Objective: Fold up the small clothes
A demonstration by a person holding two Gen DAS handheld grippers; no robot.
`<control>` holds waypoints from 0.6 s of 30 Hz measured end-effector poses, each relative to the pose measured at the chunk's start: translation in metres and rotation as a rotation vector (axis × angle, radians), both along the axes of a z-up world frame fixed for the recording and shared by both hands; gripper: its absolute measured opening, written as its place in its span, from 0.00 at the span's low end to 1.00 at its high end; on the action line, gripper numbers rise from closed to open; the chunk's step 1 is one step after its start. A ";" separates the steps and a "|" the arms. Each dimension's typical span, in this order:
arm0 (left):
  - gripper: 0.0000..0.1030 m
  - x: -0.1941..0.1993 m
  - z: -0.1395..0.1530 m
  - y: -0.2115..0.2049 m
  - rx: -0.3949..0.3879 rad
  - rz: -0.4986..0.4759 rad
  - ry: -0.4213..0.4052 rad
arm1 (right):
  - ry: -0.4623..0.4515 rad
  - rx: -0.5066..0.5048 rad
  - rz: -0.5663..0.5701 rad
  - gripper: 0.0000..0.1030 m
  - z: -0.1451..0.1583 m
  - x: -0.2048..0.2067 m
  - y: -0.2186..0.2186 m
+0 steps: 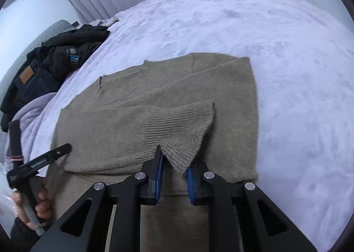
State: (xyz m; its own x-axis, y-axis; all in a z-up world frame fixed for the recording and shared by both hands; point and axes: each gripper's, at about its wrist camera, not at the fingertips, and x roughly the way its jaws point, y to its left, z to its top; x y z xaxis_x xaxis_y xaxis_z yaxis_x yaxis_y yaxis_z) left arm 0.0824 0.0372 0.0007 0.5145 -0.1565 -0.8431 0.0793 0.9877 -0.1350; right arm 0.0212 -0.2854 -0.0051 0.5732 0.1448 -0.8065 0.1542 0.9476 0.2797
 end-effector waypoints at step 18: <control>1.00 -0.032 -0.010 0.004 0.110 -0.134 0.012 | 0.062 -0.324 0.195 0.84 -0.004 0.002 0.097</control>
State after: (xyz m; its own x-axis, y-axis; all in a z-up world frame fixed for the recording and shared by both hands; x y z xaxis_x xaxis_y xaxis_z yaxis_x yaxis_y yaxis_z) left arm 0.0504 0.0417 -0.0091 0.4850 -0.1294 -0.8649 0.2106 0.9772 -0.0281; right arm 0.0236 -0.1880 -0.0094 0.5085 -0.0221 -0.8608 -0.0309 0.9986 -0.0439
